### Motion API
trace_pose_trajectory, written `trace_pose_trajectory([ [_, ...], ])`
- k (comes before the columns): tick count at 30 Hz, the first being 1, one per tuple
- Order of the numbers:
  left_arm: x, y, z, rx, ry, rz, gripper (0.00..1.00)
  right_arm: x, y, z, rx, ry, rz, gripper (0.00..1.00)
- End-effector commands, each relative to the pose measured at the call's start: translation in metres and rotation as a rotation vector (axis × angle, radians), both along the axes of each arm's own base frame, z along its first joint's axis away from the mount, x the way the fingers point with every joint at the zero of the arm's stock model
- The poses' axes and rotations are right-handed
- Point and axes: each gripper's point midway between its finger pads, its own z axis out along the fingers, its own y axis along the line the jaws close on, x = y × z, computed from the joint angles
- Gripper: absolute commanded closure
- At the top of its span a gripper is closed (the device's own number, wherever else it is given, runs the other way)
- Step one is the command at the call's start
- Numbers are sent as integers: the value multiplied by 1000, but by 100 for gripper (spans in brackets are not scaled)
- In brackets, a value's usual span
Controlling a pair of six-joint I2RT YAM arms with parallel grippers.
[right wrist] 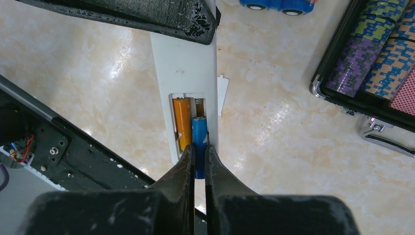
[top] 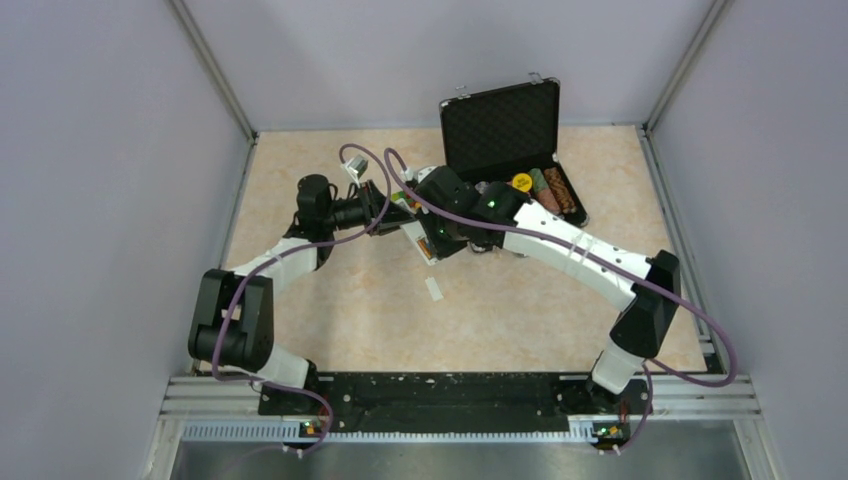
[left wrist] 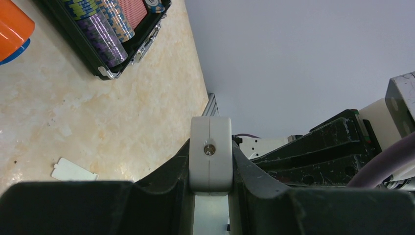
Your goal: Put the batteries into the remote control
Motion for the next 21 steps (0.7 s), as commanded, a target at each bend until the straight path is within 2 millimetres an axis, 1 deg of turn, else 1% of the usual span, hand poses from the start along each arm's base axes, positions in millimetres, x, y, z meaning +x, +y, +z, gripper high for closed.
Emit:
trace_pose_trajectory([
  [1,-2,-3,13,-16,-59,-45,100,15,0,10,9,-29,-26,100],
  [14,-5,-4,11,-18,-41,-60,100,21,6,2,-5,-24,-16,96],
  [16,-5,-4,11,-18,-39,-60,100,21,6,1,-7,-22,-14,93],
  [21,-1,-4,12,-19,-21,-48,100,20,4,4,-4,-26,-12,82],
])
